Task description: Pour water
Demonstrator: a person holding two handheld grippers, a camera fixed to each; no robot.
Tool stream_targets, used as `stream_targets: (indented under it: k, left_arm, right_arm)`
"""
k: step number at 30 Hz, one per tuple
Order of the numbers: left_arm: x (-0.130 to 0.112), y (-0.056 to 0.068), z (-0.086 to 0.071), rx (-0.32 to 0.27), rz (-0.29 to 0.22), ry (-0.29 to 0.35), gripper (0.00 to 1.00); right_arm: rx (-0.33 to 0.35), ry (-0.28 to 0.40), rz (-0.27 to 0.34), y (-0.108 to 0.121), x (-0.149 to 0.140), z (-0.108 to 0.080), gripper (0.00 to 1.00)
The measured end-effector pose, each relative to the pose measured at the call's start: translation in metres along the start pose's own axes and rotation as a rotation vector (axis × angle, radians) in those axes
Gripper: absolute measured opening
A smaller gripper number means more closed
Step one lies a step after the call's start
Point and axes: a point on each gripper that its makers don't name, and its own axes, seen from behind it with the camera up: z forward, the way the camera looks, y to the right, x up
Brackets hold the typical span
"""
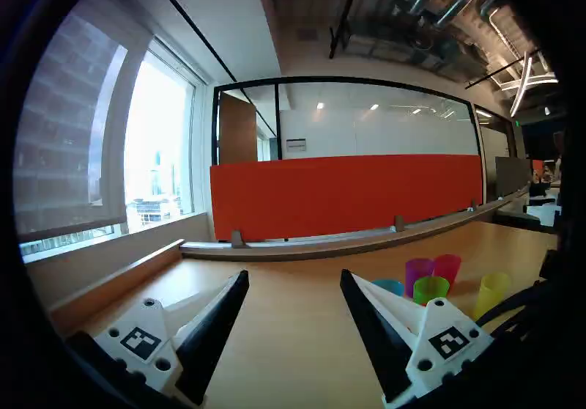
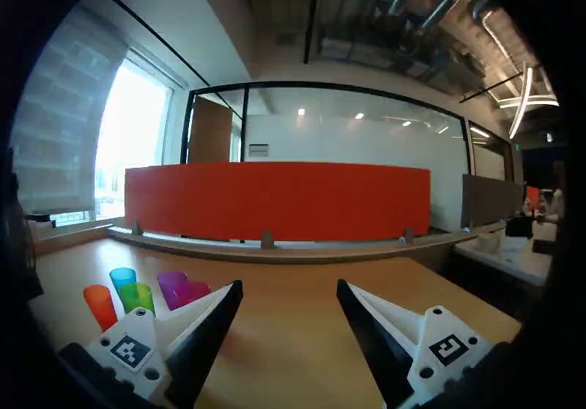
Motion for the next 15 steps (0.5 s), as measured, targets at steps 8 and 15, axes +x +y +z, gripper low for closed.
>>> stream_targets:
  k: [8,15]
  left_arm:
    - [0.072,-0.005,0.004,-0.026,0.008,0.023,0.92]
    - [0.118,-0.004,0.011,-0.054,-0.008,0.021,0.93]
  right_arm:
    - [0.017,0.004,-0.035,-0.007,0.049,0.002,1.00]
    - [0.036,0.014,-0.037,-0.014,0.097,0.002,1.00]
